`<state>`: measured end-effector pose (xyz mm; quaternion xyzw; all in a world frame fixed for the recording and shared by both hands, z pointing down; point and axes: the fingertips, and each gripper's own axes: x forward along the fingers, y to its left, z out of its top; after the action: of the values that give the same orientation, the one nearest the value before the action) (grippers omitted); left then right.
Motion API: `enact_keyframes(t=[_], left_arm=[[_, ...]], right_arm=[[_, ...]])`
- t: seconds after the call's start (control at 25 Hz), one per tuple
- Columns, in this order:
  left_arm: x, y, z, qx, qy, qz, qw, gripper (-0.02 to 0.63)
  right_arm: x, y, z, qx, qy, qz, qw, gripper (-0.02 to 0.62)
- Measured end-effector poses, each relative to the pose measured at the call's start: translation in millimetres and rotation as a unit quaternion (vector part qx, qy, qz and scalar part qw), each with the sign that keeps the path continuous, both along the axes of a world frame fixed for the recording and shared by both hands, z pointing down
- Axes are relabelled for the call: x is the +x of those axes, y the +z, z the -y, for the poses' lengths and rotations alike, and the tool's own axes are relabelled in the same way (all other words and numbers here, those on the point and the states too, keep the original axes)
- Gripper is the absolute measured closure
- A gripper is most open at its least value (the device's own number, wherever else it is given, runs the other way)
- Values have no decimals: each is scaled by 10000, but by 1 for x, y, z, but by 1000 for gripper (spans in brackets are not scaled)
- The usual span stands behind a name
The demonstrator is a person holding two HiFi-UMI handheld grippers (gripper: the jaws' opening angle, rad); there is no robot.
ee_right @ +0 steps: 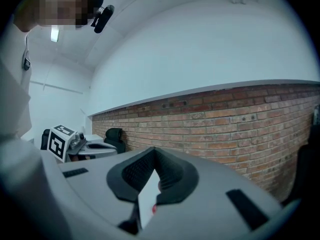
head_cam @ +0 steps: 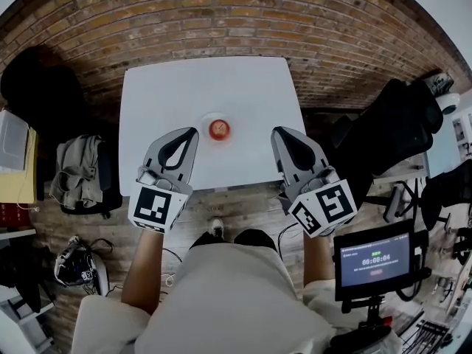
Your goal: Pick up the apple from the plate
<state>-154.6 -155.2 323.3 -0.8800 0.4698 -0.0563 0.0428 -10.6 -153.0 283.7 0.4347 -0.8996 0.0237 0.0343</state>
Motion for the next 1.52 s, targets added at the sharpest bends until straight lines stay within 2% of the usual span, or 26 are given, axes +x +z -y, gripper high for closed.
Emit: enact_keyframes(t=[0.12, 0.52, 0.88, 1.24, 1.32, 1.52], left_arm=[[-3, -1, 0, -14, -43, 32, 10000, 607], [-3, 7, -9, -42, -232, 18, 9997, 607], [38, -7, -12, -166, -338, -72, 9993, 606], [74, -8, -25, -100, -612, 377, 9974, 605], [80, -7, -27, -99, -678, 466, 9966, 577], [95, -8, -34, -66, -745, 705, 9947, 560]], right_arm=[[3, 1, -1, 13, 23, -104, 9999, 595], [8, 11, -6, -42, 11, 28, 10000, 595], [42, 4, -4, -149, -381, 200, 9990, 595], [71, 10, -11, -195, -695, 204, 9972, 595], [77, 14, -12, -223, -741, 215, 9968, 595], [86, 18, -19, -246, -874, 215, 9956, 595]])
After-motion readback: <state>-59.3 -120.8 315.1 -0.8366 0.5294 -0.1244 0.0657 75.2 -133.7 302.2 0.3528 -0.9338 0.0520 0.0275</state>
